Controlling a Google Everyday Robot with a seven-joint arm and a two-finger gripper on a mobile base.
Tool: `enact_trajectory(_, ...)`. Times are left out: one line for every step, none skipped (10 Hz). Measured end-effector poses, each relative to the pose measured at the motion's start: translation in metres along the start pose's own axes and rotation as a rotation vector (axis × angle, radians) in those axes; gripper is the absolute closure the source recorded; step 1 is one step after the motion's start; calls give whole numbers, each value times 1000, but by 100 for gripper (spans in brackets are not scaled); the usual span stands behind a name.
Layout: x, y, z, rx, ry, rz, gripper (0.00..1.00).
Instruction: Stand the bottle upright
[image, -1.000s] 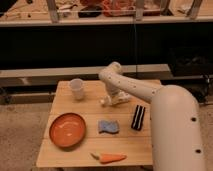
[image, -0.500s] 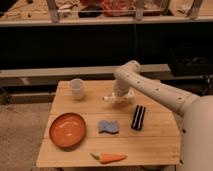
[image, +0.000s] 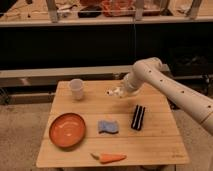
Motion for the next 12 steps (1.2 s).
enact_trajectory(-3,-2,-1,21,-118,-17,63)
enact_trajectory(-6,-5,-2,44,-259,-39,63)
enact_trajectory(-11,-7,-3,59,-346,-54,64)
enact_trajectory(-16,-9,-5,70,-391,-67,68)
enact_trajectory(-22,-10,-7,80,-422,-82,69)
enact_trajectory(-24,-11,-10,86,-441,-89,70)
enact_trajectory(-23,-10,-12,89,-498,-90,76)
enact_trajectory(-20,-5,-13,86,-561,-83,78)
enact_trajectory(-20,-1,-11,79,-584,-79,78)
enact_trajectory(-21,2,-9,76,-599,-78,76)
enact_trajectory(-24,8,-7,72,-623,-78,72)
enact_trajectory(-30,17,-8,76,-649,-88,72)
